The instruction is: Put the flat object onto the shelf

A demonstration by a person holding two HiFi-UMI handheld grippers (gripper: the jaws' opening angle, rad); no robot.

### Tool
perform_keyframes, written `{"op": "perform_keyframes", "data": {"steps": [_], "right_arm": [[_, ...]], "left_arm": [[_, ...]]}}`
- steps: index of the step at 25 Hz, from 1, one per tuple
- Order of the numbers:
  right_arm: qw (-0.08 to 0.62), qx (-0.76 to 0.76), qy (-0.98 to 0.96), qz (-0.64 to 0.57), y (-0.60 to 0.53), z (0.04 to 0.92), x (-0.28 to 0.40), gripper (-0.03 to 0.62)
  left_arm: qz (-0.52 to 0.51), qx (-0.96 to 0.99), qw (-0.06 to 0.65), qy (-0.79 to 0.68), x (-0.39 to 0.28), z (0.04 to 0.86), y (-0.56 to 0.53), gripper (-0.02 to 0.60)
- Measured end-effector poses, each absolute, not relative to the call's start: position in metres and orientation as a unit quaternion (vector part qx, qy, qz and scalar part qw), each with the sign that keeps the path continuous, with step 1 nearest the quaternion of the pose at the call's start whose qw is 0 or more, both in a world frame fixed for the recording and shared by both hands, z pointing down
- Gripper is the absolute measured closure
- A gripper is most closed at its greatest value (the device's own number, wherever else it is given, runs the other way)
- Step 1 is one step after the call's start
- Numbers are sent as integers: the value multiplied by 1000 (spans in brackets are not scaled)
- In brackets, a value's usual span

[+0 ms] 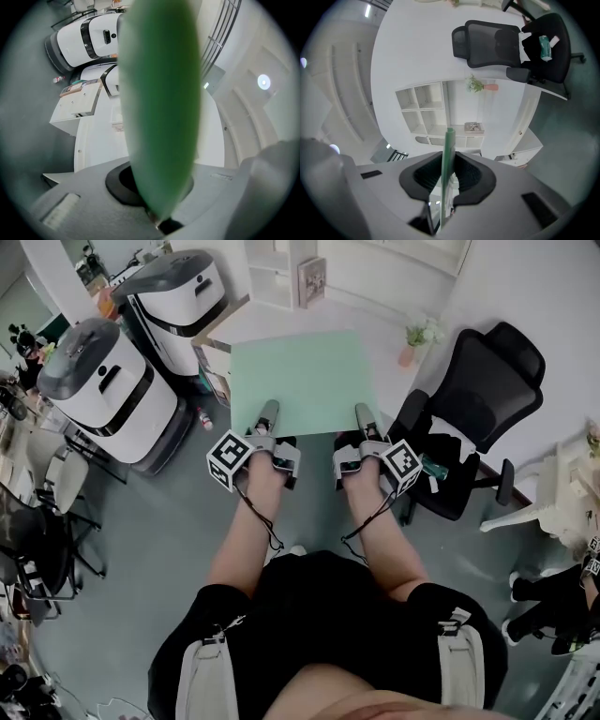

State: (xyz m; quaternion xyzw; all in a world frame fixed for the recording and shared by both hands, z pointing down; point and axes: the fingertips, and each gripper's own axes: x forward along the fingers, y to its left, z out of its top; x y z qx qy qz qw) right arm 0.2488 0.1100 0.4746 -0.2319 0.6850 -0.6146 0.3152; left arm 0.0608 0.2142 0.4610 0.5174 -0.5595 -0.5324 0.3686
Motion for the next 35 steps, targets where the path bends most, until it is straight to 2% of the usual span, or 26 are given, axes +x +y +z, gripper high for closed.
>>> {"op": "perform_keyframes", "data": {"steps": [22, 35], "right_arm": [[324, -246, 699, -588, 45, 479, 167, 537], [336, -244, 702, -578, -70, 469, 106, 537]], "left_arm": [[-528, 536, 389, -532, -26, 474, 137, 557], [-521, 548, 386, -529, -90, 461, 17, 556]]}}
